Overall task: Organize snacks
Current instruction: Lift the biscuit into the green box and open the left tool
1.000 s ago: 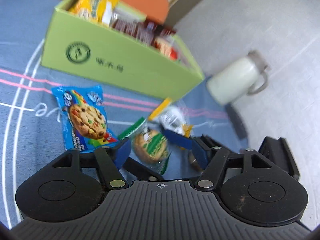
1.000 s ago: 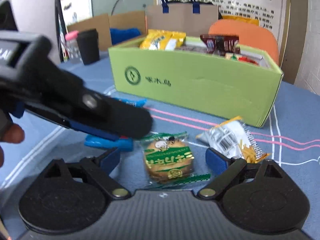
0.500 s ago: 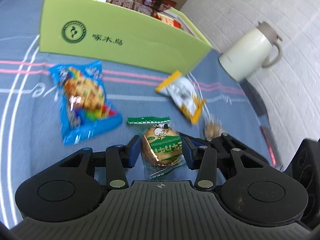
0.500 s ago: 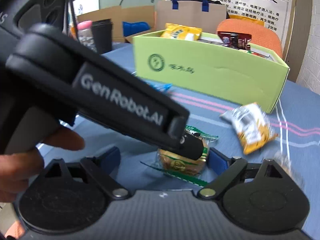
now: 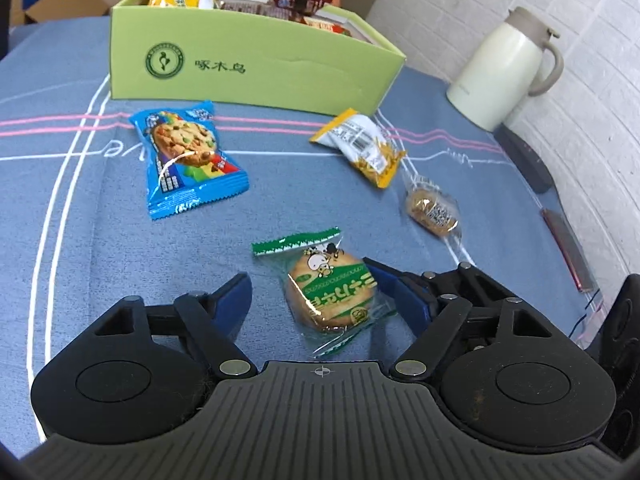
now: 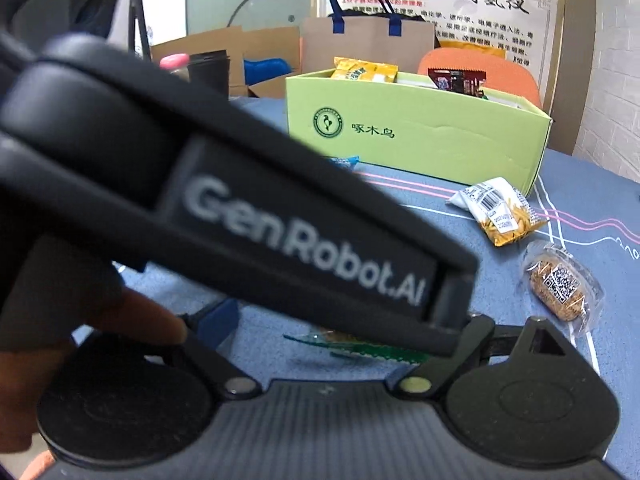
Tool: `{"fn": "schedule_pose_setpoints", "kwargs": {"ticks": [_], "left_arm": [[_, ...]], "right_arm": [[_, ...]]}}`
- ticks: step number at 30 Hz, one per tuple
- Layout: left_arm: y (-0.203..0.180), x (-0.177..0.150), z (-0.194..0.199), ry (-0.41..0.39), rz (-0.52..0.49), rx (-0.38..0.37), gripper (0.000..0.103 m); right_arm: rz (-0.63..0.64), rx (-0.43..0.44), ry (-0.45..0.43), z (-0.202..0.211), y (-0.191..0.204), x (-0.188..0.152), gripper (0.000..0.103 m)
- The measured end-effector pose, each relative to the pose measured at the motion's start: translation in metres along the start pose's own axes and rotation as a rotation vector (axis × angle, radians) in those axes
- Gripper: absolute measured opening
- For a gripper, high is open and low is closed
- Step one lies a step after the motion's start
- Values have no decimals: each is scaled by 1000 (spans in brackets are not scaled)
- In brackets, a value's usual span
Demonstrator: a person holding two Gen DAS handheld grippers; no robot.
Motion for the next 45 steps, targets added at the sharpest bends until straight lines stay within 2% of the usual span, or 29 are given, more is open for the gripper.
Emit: {"fn": "schedule_pose_setpoints", "kwargs": {"ticks": [2, 4, 7, 11, 12, 14, 15, 19, 23, 28, 31, 34, 38, 40, 42, 44, 45], "left_arm": [[1, -1, 0, -2, 0, -1, 64], [1, -1, 0, -1, 0, -2, 64], [2, -1, 1, 1, 6, -10, 63], [2, -1, 1, -7, 0, -17, 62], [0, -3, 1, -11, -10, -13, 59], [-3, -6, 0, -15, -47, -7, 26], [-4, -8, 0, -15, -57, -9, 25], [-9, -3, 6, -27, -58, -15, 23], [-20, 36, 30, -117, -85, -42, 24], [-17, 126, 48, -248, -108, -17, 24], [1, 185, 39, -274, -99, 22, 24], [28, 233, 12, -245, -74, 64, 22], [63, 270, -40, -158, -21, 76, 22], [73, 270, -57, -141, -18, 81, 26], [77, 266, -66, -144, -24, 81, 27], [79, 263, -69, -145, -29, 74, 47], [79, 261, -68, -148, -24, 61, 47]], "right_arm": [[12, 8, 23, 3, -1, -1, 93], [-18, -26, 57, 7, -8, 0, 92], [-26, -26, 18, 17, -13, -4, 92], [-19, -36, 20, 14, -11, -11, 92], [-23, -31, 18, 15, -10, -12, 92], [-18, -7, -3, 20, -9, -11, 67], [-22, -10, 6, 22, -9, -11, 62], [-1, -30, -6, 26, -12, 2, 62], [50, -54, -101, 29, -30, 56, 65], [148, -86, -207, 5, -55, 145, 67], [155, -49, -203, -33, -74, 192, 71], [146, -8, -144, -83, -92, 226, 71], [143, 16, -26, -149, -107, 243, 71], [154, 28, 18, -168, -110, 239, 72], [122, 54, 20, -176, -113, 234, 75], [92, 76, 2, -173, -115, 235, 81], [94, 60, -6, -169, -113, 234, 83]]}}
Point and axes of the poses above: each gripper's, at about its wrist camera, not at the fingertips, and z roughly against the way its jaws point, y to its left, x to its top, the point moved 6 cm from there along -z, roughly the way its jaws point, and after that the axes turned 6 degrees about y, right-handed, at the moved point
